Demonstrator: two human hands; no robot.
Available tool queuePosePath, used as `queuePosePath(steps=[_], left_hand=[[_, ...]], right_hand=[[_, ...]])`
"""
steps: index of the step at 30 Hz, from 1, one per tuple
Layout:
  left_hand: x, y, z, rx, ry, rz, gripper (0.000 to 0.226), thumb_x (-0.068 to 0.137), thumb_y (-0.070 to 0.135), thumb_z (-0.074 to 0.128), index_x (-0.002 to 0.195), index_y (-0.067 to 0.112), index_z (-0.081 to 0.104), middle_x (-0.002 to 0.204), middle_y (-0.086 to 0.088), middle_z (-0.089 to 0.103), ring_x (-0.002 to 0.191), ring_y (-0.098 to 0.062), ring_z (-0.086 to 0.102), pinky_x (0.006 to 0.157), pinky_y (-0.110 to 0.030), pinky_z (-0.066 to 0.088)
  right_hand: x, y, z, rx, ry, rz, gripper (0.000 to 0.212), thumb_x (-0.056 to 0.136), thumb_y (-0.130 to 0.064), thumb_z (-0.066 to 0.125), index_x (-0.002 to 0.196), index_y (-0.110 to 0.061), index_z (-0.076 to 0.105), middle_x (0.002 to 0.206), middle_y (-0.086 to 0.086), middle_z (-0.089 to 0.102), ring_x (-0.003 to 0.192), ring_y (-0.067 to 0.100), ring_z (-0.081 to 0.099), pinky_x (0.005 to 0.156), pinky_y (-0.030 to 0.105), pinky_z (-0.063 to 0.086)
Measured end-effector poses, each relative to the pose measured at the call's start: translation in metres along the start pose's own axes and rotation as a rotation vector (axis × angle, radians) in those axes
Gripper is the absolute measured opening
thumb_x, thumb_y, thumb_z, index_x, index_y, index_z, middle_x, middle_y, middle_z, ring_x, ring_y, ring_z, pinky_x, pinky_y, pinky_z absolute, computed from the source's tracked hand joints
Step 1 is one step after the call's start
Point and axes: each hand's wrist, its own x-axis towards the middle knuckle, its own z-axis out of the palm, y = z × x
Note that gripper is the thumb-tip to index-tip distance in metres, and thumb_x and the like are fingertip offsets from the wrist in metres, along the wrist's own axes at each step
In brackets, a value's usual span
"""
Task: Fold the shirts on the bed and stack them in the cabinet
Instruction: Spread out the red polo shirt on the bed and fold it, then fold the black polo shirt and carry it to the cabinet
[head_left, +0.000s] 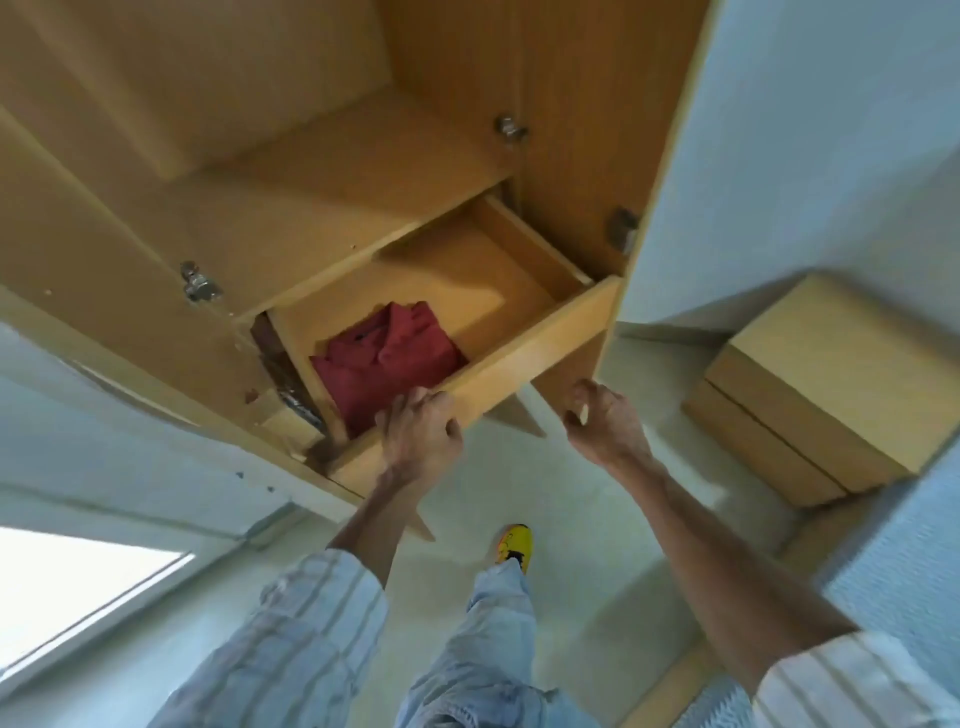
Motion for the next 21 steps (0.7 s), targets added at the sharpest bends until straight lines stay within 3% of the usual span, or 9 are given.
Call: queuePosePath(steps=[6, 10, 17, 21], left_hand=[[-0.092, 0.062, 0.033, -0.057, -0.245, 0.202, 0.032, 0.093, 0.030, 0.055, 0.124, 0.028, 0.061, 0.134, 0.002, 0.054, 0.128, -0.024, 0.049, 0.108, -0.042, 0.029], [-0.153, 0.113, 0.066, -0.035, -0.395, 0.428, 0.036, 0.093, 0.029, 0.055, 0.129, 0.031, 0.059, 0.136, 0.004, 0.055, 0.130, -0.021, 0.047, 0.106, -0.038, 0.030], [-0.264, 0.186, 0.130, 0.095, -0.655, 0.797, 0.038, 0.095, 0.027, 0.056, 0.133, 0.028, 0.056, 0.139, 0.001, 0.053, 0.130, -0.023, 0.048, 0.107, -0.035, 0.033], [-0.322, 0.196, 0.179, 0.096, -0.863, 0.962, 0.041, 0.093, 0.018, 0.058, 0.134, 0.018, 0.059, 0.139, -0.006, 0.054, 0.127, -0.026, 0.051, 0.108, -0.037, 0.040]], right_hand=[[-0.150, 0.102, -0.004, 0.125, 0.118, 0.282, 0.024, 0.092, -0.024, 0.061, 0.115, -0.017, 0.062, 0.122, -0.001, 0.067, 0.117, 0.021, 0.061, 0.099, 0.032, 0.047], [-0.256, 0.164, 0.003, 0.246, 0.218, 0.540, 0.023, 0.092, -0.020, 0.063, 0.115, -0.014, 0.062, 0.119, 0.002, 0.067, 0.113, 0.023, 0.062, 0.088, 0.023, 0.039], [-0.439, 0.240, 0.050, 0.408, 0.370, 0.944, 0.026, 0.093, -0.021, 0.065, 0.117, -0.012, 0.063, 0.120, 0.006, 0.069, 0.112, 0.025, 0.062, 0.097, 0.031, 0.042], [-0.528, 0.259, 0.102, 0.457, 0.355, 1.155, 0.034, 0.093, -0.022, 0.065, 0.124, -0.009, 0.060, 0.123, 0.008, 0.066, 0.109, 0.024, 0.061, 0.087, 0.026, 0.039]])
